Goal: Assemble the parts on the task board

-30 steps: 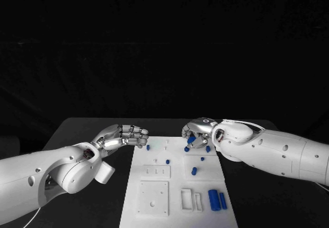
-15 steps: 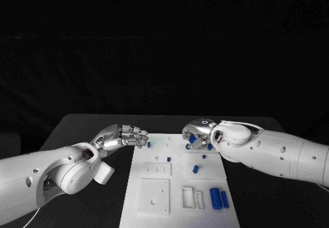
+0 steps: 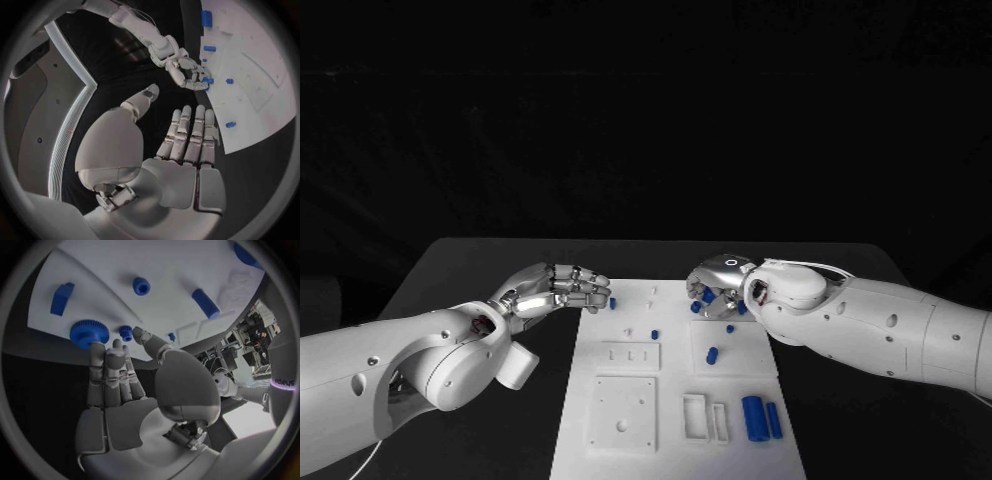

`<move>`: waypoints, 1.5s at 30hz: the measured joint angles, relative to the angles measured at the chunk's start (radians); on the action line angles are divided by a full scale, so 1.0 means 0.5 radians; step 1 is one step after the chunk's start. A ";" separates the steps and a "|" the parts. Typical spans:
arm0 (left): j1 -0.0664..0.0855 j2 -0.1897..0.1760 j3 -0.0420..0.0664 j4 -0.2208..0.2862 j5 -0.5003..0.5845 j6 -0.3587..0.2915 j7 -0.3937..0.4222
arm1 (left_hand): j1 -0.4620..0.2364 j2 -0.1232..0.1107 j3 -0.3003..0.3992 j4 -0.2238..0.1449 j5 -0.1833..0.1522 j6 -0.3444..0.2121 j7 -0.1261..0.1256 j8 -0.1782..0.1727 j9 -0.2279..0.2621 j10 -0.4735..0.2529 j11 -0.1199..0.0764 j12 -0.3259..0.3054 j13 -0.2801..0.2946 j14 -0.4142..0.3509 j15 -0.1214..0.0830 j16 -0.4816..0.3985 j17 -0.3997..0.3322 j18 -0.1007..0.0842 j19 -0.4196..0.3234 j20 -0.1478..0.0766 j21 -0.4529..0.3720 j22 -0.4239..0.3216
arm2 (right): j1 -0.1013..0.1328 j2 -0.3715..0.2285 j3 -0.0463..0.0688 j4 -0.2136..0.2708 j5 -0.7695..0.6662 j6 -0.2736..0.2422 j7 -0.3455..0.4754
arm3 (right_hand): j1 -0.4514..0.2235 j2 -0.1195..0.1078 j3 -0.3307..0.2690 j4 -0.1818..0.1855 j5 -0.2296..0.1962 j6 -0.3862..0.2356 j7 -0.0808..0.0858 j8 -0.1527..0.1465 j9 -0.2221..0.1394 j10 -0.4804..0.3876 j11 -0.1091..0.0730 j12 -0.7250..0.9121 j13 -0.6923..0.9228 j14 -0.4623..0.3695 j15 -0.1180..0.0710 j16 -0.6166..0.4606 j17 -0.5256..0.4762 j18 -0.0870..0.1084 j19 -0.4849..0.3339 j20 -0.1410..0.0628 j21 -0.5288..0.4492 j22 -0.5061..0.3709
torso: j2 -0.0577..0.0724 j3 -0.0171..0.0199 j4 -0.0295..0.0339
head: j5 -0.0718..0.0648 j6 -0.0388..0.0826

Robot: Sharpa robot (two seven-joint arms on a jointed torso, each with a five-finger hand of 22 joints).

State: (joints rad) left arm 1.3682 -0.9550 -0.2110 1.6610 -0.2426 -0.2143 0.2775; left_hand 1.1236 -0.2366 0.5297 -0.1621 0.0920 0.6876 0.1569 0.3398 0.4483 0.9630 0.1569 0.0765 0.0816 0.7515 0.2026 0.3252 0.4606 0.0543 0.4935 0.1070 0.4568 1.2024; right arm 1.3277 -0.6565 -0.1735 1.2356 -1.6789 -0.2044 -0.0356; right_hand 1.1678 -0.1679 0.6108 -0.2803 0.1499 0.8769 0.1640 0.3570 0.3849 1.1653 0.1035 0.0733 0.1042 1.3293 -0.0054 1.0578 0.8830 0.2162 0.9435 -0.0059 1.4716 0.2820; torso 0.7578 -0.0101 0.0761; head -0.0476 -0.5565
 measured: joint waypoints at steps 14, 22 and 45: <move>0.004 0.003 0.000 -0.005 0.015 0.000 0.000 | 0.000 0.016 -0.006 -0.006 0.000 -0.007 0.007 0.000 0.000 0.007 0.007 0.000 -0.002 0.002 -0.002 0.000 0.000 -0.002 0.007 -0.007 0.000 0.000 | -0.004 0.007 0.000 -0.010 -0.015 0.004 -0.002 | -0.022 -0.019 0.194 0.047 -0.116 0.022 0.000 0.000 -0.011 0.021 0.001 0.000 -0.010 0.003 -0.004 0.028 -0.037 -0.001 0.018 -0.003 0.000 0.014 | 0.022 0.0021 -0.003 | 0.007 0.004; 0.004 0.005 0.000 -0.011 0.026 -0.001 -0.001 | 0.000 0.016 -0.006 -0.006 0.000 -0.007 0.007 0.000 0.000 0.007 0.007 0.000 -0.004 0.002 -0.002 0.000 -0.001 -0.002 0.007 -0.007 0.000 0.000 | -0.005 0.007 0.000 -0.008 -0.018 0.004 -0.002 | -0.077 -0.012 0.276 0.117 -0.160 0.060 -0.015 0.000 -0.011 0.072 -0.014 0.000 -0.005 -0.003 -0.019 0.049 -0.056 -0.002 0.025 -0.003 0.000 0.023 | 0.028 0.0008 -0.005 | 0.005 0.002; 0.005 0.004 0.000 -0.011 0.033 -0.001 -0.004 | 0.008 0.023 -0.017 -0.017 0.000 0.000 0.014 0.000 -0.001 0.007 0.007 0.000 -0.008 0.002 -0.002 0.000 -0.001 -0.017 0.015 -0.014 0.000 -0.001 | -0.002 0.015 0.003 0.007 -0.039 -0.012 -0.016 | -0.092 0.005 0.404 0.204 -0.191 0.150 -0.055 0.047 -0.001 0.184 -0.058 0.025 0.043 0.000 -0.043 0.080 -0.074 -0.007 0.039 -0.011 0.015 0.047 | 0.044 -0.0012 -0.004 | 0.010 0.010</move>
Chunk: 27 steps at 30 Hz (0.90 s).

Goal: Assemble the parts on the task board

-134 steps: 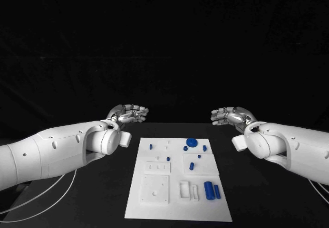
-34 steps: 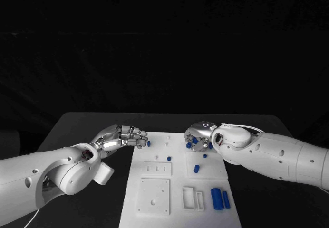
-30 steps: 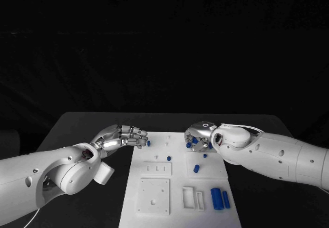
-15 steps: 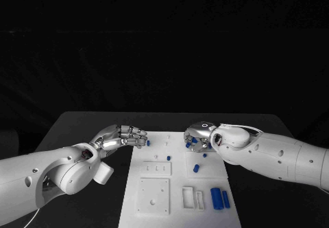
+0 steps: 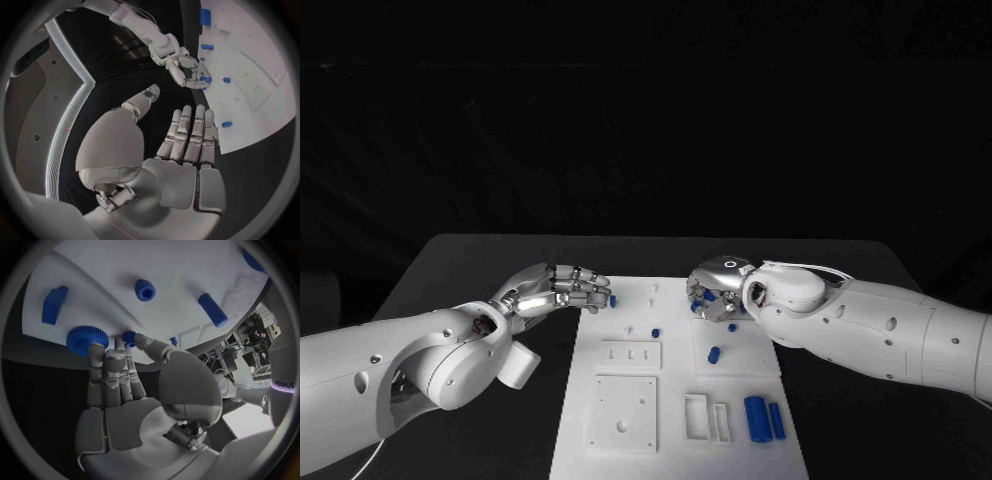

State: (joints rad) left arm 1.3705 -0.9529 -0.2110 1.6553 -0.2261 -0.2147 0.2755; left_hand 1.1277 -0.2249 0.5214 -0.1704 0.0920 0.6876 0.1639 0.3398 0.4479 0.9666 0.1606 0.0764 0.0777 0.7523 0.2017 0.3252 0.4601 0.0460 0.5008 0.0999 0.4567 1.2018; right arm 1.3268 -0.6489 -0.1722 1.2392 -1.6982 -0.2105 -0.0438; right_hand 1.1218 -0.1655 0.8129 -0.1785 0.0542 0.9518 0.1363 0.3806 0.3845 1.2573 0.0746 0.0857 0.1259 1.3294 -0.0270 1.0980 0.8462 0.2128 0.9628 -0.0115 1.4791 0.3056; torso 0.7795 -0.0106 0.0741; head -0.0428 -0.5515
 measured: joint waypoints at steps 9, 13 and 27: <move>0.000 0.000 0.000 -0.003 0.001 0.000 -0.002 | 0.002 0.002 0.000 0.000 0.000 0.000 0.000 0.000 0.000 0.007 -0.007 0.000 -0.002 0.000 0.000 0.000 0.000 -0.001 0.000 0.000 0.000 0.000 | -0.002 0.004 -0.001 0.014 -0.054 -0.034 -0.034 | 0.035 -0.003 0.084 -0.018 -0.010 0.046 -0.019 0.031 0.014 0.049 -0.024 0.015 0.026 0.007 -0.008 0.023 0.000 -0.025 0.006 -0.014 0.023 0.018 | 0.004 0.0006 -0.001 | 0.001 0.008; 0.000 0.001 0.000 -0.004 0.001 0.000 -0.002 | 0.008 0.008 0.000 0.000 0.000 0.000 0.000 0.000 0.000 0.007 -0.007 0.000 -0.002 0.000 0.000 0.000 0.000 -0.001 0.000 0.000 0.000 0.000 | -0.003 0.007 -0.002 0.024 -0.075 -0.055 -0.050 | 0.037 -0.001 0.091 -0.021 -0.016 0.056 -0.022 0.033 0.023 0.066 -0.028 0.028 0.031 0.007 -0.008 0.026 0.000 -0.028 0.006 -0.014 0.034 0.021 | 0.006 0.0017 -0.001 | 0.002 0.012; 0.000 0.003 0.000 -0.012 0.001 -0.001 -0.002 | 0.008 0.008 -0.006 -0.006 0.000 0.000 0.000 0.000 0.000 0.007 -0.007 0.000 -0.003 0.007 -0.007 0.000 0.000 -0.002 0.000 0.000 0.000 0.000 | 0.001 0.026 0.012 0.096 -0.166 -0.214 -0.158 | 0.059 -0.012 0.111 -0.012 -0.017 0.064 -0.030 0.043 0.027 0.074 -0.036 0.028 0.045 0.010 -0.011 0.035 0.000 -0.030 0.006 -0.013 0.046 0.031 | 0.010 0.0006 -0.003 | 0.006 0.029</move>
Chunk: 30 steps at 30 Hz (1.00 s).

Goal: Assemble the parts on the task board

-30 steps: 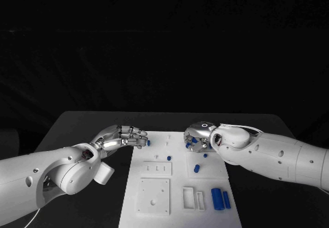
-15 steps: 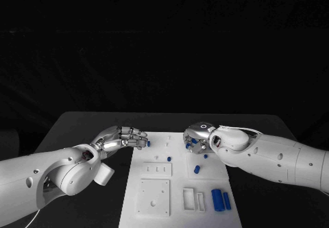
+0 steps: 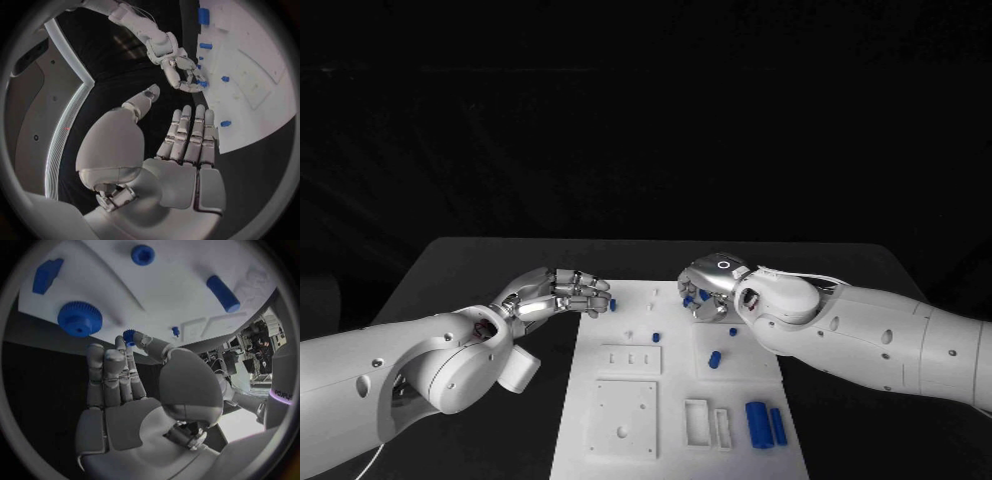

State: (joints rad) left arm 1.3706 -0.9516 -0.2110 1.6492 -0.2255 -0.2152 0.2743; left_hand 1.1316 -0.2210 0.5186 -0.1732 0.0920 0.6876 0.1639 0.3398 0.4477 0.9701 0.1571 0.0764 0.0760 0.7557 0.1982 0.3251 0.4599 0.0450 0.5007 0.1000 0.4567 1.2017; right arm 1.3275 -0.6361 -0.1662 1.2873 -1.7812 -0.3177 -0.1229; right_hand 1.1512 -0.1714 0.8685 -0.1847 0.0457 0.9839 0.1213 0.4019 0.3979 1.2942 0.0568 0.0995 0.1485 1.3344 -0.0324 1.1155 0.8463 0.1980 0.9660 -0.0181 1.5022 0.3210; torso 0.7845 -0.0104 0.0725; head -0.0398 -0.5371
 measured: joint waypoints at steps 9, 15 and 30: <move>0.000 0.006 0.000 -0.002 0.000 -0.001 0.000 | 0.000 0.000 0.000 0.000 0.008 0.000 0.000 0.000 0.000 0.000 0.000 0.000 -0.002 0.000 0.000 0.000 0.000 -0.001 0.000 0.000 0.000 0.000 | 0.000 0.108 0.000 -0.034 -0.124 -0.096 -0.083 | 0.020 -0.021 0.026 0.026 0.000 0.008 -0.008 0.000 0.000 0.008 0.001 0.000 0.000 0.000 0.000 0.013 0.000 0.000 0.001 0.000 0.012 0.009 | 0.003 -0.0023 0.003 | 0.005 0.013; 0.000 0.016 0.000 -0.004 0.000 -0.003 0.002 | 0.000 0.000 -0.005 -0.005 0.008 0.000 0.000 0.000 0.000 0.000 0.000 0.000 -0.002 0.000 0.000 0.000 0.000 -0.001 0.000 0.000 0.000 0.000 | 0.001 0.171 0.001 -0.065 -0.201 -0.141 -0.119 | 0.036 -0.048 0.053 0.053 0.000 0.017 -0.003 -0.001 0.002 0.008 0.001 -0.001 0.000 0.000 0.000 0.023 0.000 0.000 0.002 -0.001 0.016 0.012 | 0.005 -0.0036 0.005 | 0.007 0.016; 0.014 0.028 0.001 -0.006 0.001 -0.005 0.002 | -0.007 0.007 -0.005 -0.005 0.008 0.000 0.000 0.000 0.000 0.000 0.000 0.000 -0.001 0.000 0.000 0.000 -0.002 -0.002 0.000 0.000 0.000 0.000 | 0.001 0.282 0.001 -0.145 -0.324 -0.198 -0.188 | 0.041 -0.079 0.077 0.077 0.000 0.018 -0.004 0.007 0.004 0.017 -0.003 -0.002 0.033 0.001 -0.001 0.030 0.000 0.000 0.006 -0.004 0.016 0.023 | 0.010 -0.0100 0.012 | 0.016 0.016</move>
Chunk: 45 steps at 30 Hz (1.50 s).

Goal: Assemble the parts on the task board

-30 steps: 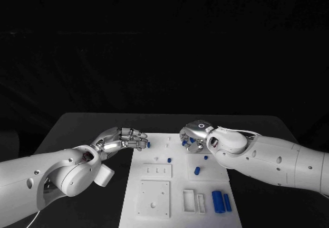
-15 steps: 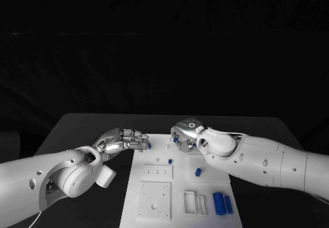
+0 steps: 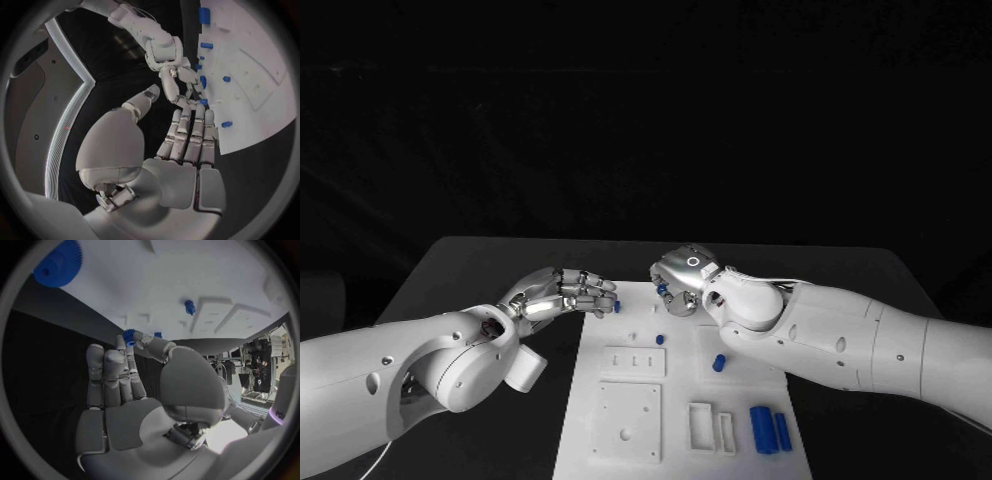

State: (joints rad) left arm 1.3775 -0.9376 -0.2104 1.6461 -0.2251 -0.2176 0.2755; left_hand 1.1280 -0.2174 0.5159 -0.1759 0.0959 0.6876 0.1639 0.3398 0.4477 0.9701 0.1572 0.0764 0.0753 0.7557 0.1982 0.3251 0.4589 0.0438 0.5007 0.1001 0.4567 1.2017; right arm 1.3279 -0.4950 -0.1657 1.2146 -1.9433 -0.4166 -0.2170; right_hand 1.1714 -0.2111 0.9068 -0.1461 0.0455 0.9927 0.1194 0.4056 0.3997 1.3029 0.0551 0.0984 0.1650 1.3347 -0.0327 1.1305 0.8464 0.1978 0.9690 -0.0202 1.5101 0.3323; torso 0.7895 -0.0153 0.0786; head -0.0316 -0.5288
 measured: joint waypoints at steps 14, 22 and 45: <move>0.032 -0.001 0.000 0.012 0.000 -0.002 0.000 | 0.000 0.000 -0.005 -0.005 0.000 0.000 0.000 0.000 0.000 0.000 0.000 0.000 -0.002 0.000 0.000 0.000 0.000 -0.001 0.000 0.000 0.000 0.000 | 0.000 0.038 0.000 -0.058 -0.051 -0.003 -0.029 | -0.005 -0.021 0.005 0.005 -0.006 0.000 0.000 0.000 -0.001 0.004 -0.003 -0.006 0.001 0.003 -0.003 0.000 -0.002 0.000 0.009 -0.002 0.000 0.000 | 0.026 -0.0128 0.017 | -0.006 0.013; 0.045 -0.004 0.000 0.020 0.000 -0.003 0.000 | 0.000 0.000 -0.005 -0.005 0.000 0.000 0.000 0.000 0.000 0.000 0.000 0.000 -0.002 0.000 0.000 0.000 0.000 -0.012 0.008 -0.008 0.000 -0.002 | 0.000 0.042 0.000 -0.070 -0.055 0.006 -0.030 | -0.005 -0.021 0.005 0.006 -0.006 0.000 0.000 0.000 -0.001 0.008 0.000 -0.007 0.004 0.004 -0.004 0.000 -0.002 0.000 0.009 -0.002 0.000 -0.001 | 0.045 -0.0173 0.022 | -0.004 0.021; 0.054 -0.007 0.000 0.026 0.000 -0.006 0.000 | 0.000 0.000 -0.005 -0.005 0.000 0.000 0.000 0.000 0.000 0.007 0.007 0.000 -0.003 0.000 0.000 0.000 -0.002 -0.013 0.007 -0.007 0.000 -0.002 | 0.003 0.051 0.002 -0.095 -0.045 0.019 -0.024 | -0.015 -0.031 0.010 0.012 0.002 -0.001 0.000 -0.006 0.000 0.006 0.000 -0.016 0.004 0.006 -0.007 0.000 -0.004 0.000 0.008 -0.001 -0.001 -0.001 | 0.063 -0.0190 0.022 | 0.001 0.023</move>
State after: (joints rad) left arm 1.4044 -0.9413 -0.2103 1.6590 -0.2250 -0.2209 0.2756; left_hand 1.1280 -0.2174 0.5132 -0.1786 0.0959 0.6876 0.1639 0.3398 0.4476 0.9736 0.1607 0.0764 0.0738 0.7556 0.1983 0.3251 0.4581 0.0375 0.5044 0.0964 0.4567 1.2009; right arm 1.3292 -0.4697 -0.1644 1.1673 -1.9659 -0.4073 -0.2288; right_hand 1.1639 -0.2265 0.9118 -0.1401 0.0464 0.9921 0.1196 0.4027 0.3998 1.3060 0.0550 0.0906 0.1670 1.3379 -0.0360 1.1306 0.8443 0.1978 0.9730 -0.0206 1.5097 0.3317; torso 0.8208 -0.0248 0.0896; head -0.0312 -0.5175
